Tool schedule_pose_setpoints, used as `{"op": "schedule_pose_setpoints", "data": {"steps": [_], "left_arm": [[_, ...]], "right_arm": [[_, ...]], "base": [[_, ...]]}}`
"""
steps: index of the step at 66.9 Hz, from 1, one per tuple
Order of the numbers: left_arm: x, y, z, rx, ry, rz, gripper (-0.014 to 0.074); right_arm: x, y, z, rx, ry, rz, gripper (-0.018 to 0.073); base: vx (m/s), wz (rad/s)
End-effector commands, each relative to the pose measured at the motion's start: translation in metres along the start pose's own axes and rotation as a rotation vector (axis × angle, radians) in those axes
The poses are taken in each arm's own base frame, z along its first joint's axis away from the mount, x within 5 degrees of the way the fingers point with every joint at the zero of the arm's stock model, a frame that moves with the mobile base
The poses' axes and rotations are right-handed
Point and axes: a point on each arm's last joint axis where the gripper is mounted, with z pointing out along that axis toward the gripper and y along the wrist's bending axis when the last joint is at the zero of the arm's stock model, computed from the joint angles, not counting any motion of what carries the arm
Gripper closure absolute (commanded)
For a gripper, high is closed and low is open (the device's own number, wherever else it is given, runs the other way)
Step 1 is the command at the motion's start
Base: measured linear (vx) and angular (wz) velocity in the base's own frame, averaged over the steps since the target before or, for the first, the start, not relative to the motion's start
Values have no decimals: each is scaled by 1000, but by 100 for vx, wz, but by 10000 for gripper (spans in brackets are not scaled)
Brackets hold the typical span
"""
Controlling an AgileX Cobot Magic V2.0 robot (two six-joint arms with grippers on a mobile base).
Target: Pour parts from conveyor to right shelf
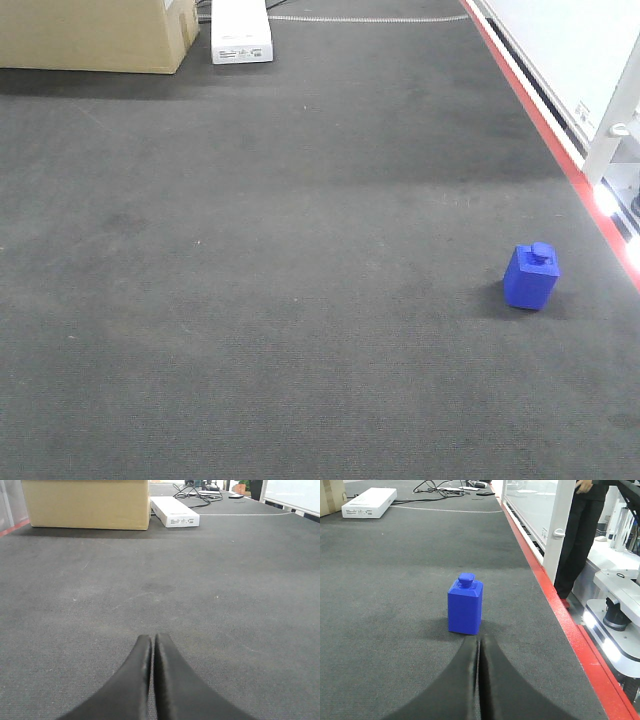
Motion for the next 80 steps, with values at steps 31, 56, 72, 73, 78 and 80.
{"op": "schedule_pose_setpoints", "data": {"steps": [31, 56, 72, 73, 78, 80], "left_arm": [[-14, -1, -3, 11, -109, -16, 603], [-14, -1, -3, 11, -109, -16, 603], [-14, -1, -3, 11, -109, -16, 603], [-14, -1, -3, 11, -109, -16, 603], [-14, -1, -3, 11, -109, -16, 603], [-14, -1, -3, 11, -109, -16, 603]], "right_arm": [[-5, -1, -1, 17, -79, -4, 568], [-5, -1, -1, 17, -79, -4, 568], [-7, -2, -1, 22, -108, -4, 568], [-8, -2, -1, 22, -114, -4, 568], [-13, -2, -2, 29, -167, 4, 568], [-16, -3, -2, 34, -202, 8, 568]], "base": [[0, 0], [0, 0], [0, 0], [0, 0], [0, 0], [0, 0]]}}
